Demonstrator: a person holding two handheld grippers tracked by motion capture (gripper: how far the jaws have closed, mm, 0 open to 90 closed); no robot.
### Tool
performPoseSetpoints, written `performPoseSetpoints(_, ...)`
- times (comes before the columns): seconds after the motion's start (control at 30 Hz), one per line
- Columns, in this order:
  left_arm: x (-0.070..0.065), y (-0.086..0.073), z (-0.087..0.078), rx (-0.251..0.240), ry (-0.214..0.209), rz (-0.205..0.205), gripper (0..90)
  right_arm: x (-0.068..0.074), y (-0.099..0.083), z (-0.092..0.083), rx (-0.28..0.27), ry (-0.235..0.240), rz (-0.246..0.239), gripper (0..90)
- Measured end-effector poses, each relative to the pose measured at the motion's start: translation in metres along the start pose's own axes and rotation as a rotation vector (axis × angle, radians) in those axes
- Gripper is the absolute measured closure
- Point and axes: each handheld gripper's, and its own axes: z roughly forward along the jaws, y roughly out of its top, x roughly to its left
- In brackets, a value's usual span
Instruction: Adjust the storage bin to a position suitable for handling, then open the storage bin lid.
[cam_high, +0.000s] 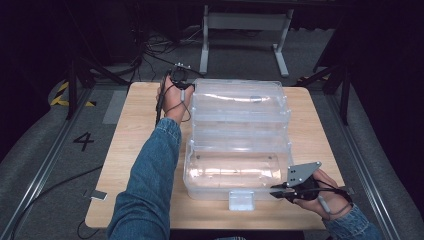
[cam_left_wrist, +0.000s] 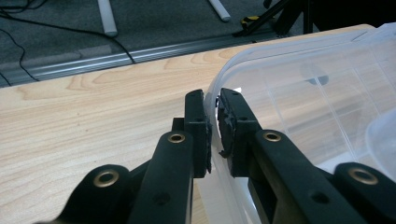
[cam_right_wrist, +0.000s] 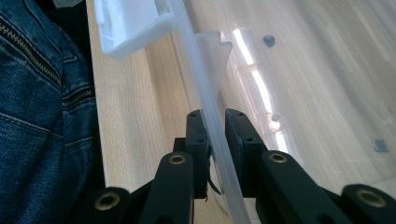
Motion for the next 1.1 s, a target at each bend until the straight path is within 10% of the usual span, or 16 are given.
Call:
performPoseSetpoints(0.3, 0.003, -0.003, 0.003, 0.001, -0.013, -0.011, 81.1, 0.0, 0.0, 0.0, 0.0, -0.001, 0.001, 80.4)
performPoseSetpoints(0.47, 0.006, -0.005, -0.003, -0.043, -0.026, -0.035, 65.6, 0.0, 0.0, 0.0, 0.001, 0.0, 0.001, 80.4)
performPoseSetpoints(1.1, -0.01, -0.012, -0.109, -0.218, -0.103, 0.079, 52.2, -0.002, 0.0, 0.0, -0.018, 0.025, 0.029, 72.8)
